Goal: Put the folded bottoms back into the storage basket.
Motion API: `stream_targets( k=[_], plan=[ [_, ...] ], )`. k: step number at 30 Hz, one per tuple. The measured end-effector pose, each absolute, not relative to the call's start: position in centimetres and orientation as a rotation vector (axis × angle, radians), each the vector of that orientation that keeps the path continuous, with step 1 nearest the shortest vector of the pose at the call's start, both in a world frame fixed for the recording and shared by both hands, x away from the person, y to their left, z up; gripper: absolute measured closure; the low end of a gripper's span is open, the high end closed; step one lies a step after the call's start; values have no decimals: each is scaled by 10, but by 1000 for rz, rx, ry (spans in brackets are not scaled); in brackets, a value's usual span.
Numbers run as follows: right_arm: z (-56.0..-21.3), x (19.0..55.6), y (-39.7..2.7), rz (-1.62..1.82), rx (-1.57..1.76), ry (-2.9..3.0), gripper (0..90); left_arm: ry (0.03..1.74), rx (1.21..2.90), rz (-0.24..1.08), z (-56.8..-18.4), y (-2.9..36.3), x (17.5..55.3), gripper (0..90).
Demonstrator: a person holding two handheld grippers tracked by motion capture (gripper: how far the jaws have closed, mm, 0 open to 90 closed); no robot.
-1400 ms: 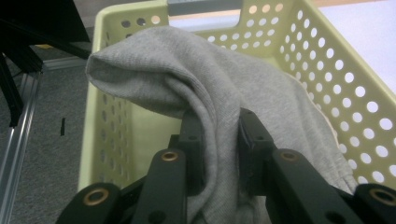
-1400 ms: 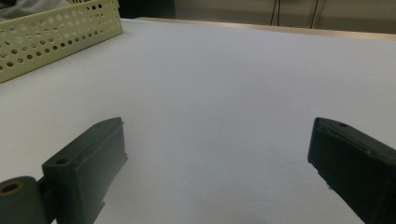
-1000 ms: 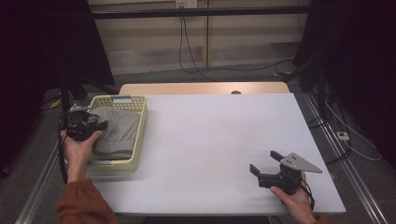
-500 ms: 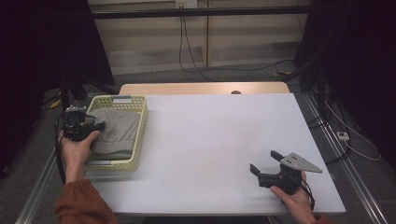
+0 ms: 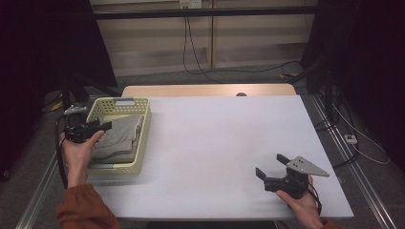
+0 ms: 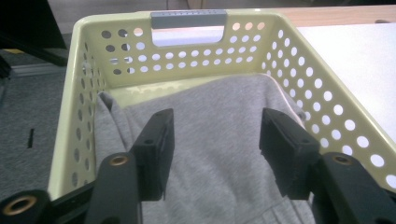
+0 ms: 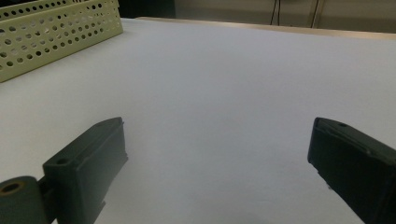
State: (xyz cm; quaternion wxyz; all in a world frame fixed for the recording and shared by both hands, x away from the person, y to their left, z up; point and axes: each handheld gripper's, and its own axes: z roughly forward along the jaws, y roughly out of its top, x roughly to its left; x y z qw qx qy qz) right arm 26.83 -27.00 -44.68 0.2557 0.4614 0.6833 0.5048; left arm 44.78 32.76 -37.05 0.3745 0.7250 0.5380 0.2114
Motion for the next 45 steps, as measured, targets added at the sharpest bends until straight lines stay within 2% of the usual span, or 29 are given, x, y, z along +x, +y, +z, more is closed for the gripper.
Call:
stream_targets(
  k=[6, 9, 17, 22, 27, 30, 35, 38, 45],
  plan=[
    [-447, 268, -271, 1368, 1251, 1858, 42, 1295, 1902, 534, -373, 305, 453, 458],
    [-446, 268, -271, 1367, 1248, 1857, 42, 1272, 1927, 518, -380, 294, 458, 494],
    [-446, 268, -271, 1374, 1252, 1847, 42, 1290, 2010, 492, -393, 277, 469, 810],
    [-445, 267, -271, 1375, 1245, 1846, 43, 1340, 2044, 467, -399, 275, 473, 900],
    [-445, 267, -272, 1374, 1238, 1852, 43, 1459, 2073, 461, -407, 274, 478, 900],
    [-445, 267, -271, 1376, 1242, 1852, 43, 1476, 2070, 479, -407, 276, 479, 900],
    [-446, 268, -272, 1379, 1248, 1848, 43, 1486, 2111, 432, -414, 276, 482, 900],
    [-445, 267, -272, 1377, 1242, 1852, 43, 1504, 2095, 461, -415, 276, 483, 900],
    [-446, 268, -272, 1377, 1247, 1849, 43, 1521, 2139, 407, -423, 274, 487, 900]
  ],
)
